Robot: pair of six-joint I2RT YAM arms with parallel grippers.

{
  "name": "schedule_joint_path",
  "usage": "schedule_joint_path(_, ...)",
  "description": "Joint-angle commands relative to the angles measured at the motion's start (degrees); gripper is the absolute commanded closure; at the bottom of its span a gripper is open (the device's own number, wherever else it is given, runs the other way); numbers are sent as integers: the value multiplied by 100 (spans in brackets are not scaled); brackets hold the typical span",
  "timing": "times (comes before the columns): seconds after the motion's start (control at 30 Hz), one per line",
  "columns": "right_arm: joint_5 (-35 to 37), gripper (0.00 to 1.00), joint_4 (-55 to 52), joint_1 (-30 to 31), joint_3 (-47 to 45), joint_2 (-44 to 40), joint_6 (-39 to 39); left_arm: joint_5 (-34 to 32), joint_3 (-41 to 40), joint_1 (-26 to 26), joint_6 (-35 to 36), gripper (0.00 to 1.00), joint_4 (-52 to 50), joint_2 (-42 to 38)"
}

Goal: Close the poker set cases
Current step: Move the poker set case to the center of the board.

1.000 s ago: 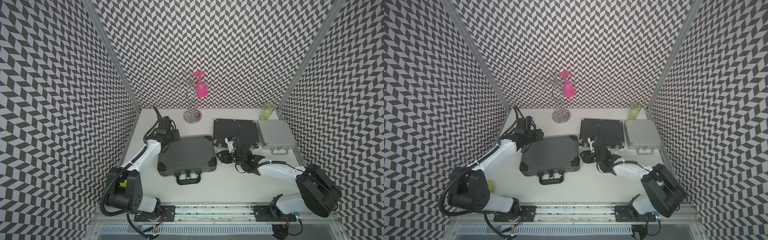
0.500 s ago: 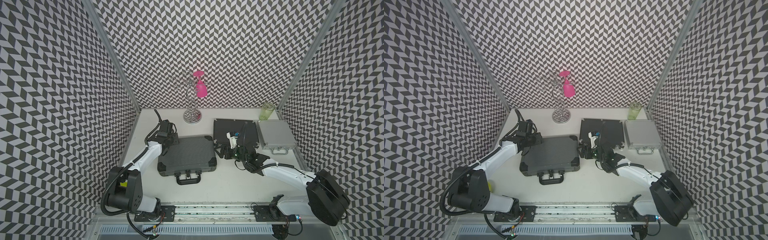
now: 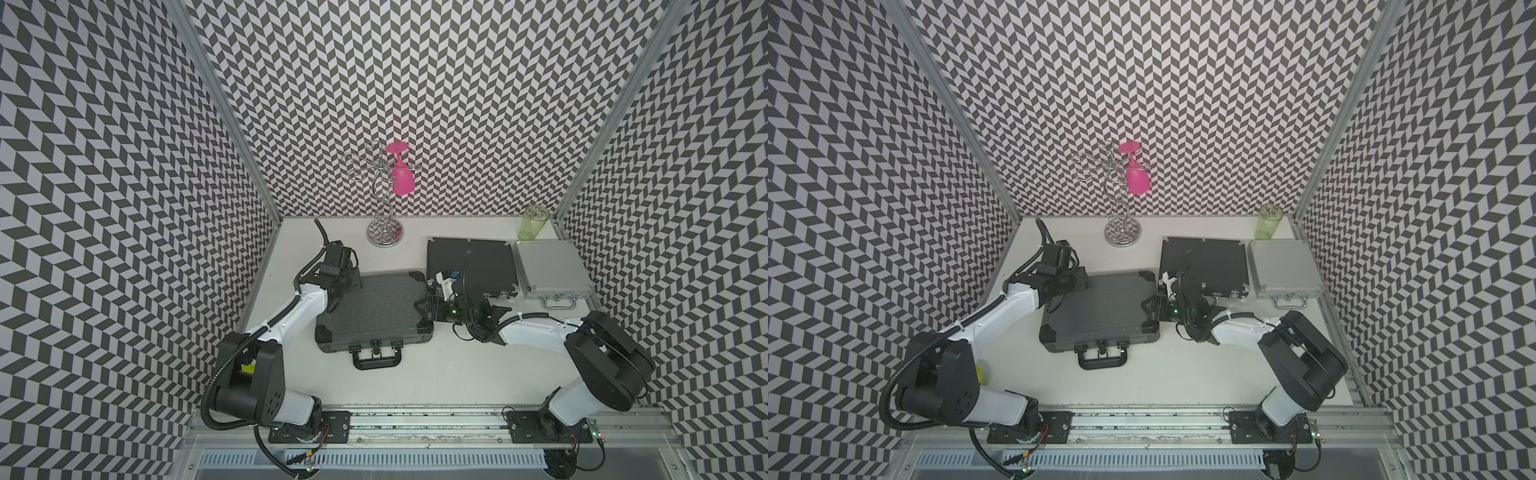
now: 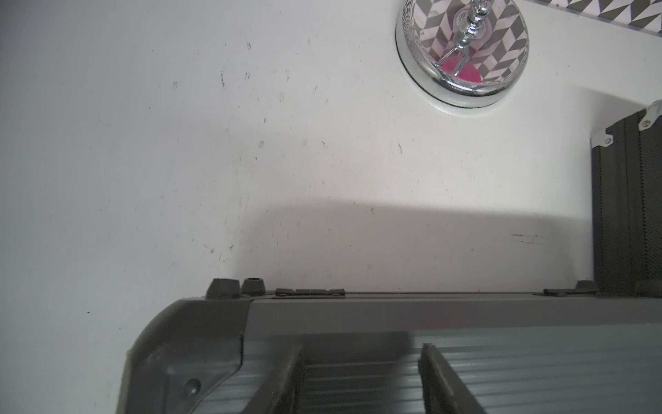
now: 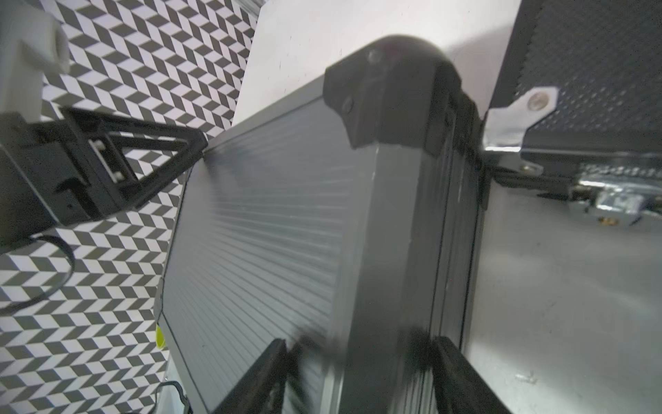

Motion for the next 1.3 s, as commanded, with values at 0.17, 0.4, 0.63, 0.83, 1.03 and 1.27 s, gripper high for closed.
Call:
schedule_joint_path(0.17, 77, 48, 0, 115, 184, 1015, 383, 114, -76, 104, -111, 46, 327, 584)
schedule_joint_path(0.4, 83, 48, -166, 71, 862, 1504, 146, 221, 320, 315, -104, 47, 433, 924)
schedule_joint_path(0.63, 13, 35, -630, 44, 1316, 1260, -351, 256, 771, 400, 20, 43, 103, 749)
schedule_joint_path(0.83, 192, 22, -1183, 111, 796, 91, -1104, 374, 778, 417, 199, 42, -138, 105)
schedule_joint_path(1.03, 17, 18, -1207, 422, -198, -896, -1131, 733, 861, 394, 352, 41, -404, -49)
schedule_joint_path(1.27, 117, 21, -787, 993, -703, -1027, -722, 943, 804, -267, 308, 44, -519, -126)
